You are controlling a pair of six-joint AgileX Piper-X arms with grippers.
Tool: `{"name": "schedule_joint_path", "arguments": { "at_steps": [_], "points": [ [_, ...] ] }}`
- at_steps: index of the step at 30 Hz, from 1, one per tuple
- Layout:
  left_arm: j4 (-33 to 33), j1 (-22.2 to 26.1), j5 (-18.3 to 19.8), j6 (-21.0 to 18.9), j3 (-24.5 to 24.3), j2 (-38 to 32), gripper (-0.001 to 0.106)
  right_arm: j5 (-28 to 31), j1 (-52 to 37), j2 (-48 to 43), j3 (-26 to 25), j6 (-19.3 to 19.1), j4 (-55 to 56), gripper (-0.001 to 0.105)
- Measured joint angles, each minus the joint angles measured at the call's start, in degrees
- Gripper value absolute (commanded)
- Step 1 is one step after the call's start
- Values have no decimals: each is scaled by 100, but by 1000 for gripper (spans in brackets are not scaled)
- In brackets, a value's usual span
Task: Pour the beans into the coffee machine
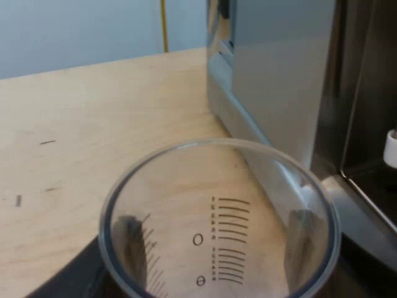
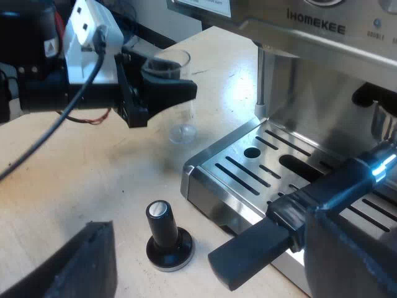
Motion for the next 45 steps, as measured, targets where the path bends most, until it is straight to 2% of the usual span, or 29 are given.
{"name": "schedule_joint_path", "arguments": {
  "at_steps": [7,14,19,38,41,45],
  "points": [
    [-591,0,69,-125,0,463,38,0,0,0,0,0,0,65],
    [-610,0,69,-144,0,624,38,0,0,0,0,0,0,65],
    [-851,0,69,-144,-13,721,38,0,0,0,0,0,0,65],
    [-850,0,80,-144,-13,718,39,0,0,0,0,0,0,65],
    [-850,0,80,-144,-13,718,45,0,0,0,0,0,0,65],
    [-850,0,80,-144,-13,718,73,0,0,0,0,0,0,65]
  ]
}}
